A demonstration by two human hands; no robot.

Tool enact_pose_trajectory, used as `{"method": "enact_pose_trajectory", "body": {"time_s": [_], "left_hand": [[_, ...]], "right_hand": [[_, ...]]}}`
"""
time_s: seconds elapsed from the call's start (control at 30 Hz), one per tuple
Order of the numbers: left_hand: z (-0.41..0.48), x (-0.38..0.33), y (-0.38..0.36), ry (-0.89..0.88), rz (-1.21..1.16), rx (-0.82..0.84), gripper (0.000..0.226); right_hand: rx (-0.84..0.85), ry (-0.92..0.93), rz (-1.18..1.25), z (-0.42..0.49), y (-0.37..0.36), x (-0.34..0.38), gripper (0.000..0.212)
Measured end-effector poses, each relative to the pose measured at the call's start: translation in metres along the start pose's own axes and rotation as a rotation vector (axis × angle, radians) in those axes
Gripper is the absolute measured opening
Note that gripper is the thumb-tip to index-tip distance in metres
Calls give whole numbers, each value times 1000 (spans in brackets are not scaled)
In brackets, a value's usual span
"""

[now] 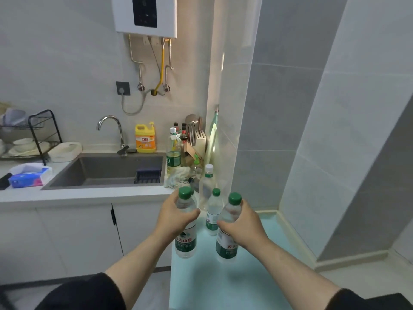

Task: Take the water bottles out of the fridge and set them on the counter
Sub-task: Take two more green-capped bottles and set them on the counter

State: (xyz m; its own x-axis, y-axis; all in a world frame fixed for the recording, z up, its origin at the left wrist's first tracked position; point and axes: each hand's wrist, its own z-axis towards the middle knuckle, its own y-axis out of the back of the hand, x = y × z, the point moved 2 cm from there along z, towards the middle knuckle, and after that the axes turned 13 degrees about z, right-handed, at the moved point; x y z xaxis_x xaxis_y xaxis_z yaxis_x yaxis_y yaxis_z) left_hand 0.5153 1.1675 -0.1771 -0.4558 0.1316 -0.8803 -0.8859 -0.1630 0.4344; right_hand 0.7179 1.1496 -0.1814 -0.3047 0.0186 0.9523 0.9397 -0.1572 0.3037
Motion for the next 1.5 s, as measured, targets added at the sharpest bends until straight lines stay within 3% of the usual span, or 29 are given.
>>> {"method": "enact_pose_trajectory", "body": {"time_s": [0.2,0.33,0.73,1.0,1.23,1.5], "left_hand": [[53,65,-53,141,45,-36,32],[80,91,-80,162,87,-35,38],[103,142,-113,187,228,-43,31],[90,137,-106,160,164,-45,67],[73,98,-43,37,297,-75,84],[28,-33,123,-337,424,-304,60]], "right_hand": [[36,-54,-23,77,-23,-65,55],[70,-68,-59,116,-36,-93,56],[93,-38,-89,135,-62,-133,69],[77,-4,-87,133,-58,-127,80],[31,215,-69,109,-44,-49,83],[117,608,40,27,-73,120,70]]}}
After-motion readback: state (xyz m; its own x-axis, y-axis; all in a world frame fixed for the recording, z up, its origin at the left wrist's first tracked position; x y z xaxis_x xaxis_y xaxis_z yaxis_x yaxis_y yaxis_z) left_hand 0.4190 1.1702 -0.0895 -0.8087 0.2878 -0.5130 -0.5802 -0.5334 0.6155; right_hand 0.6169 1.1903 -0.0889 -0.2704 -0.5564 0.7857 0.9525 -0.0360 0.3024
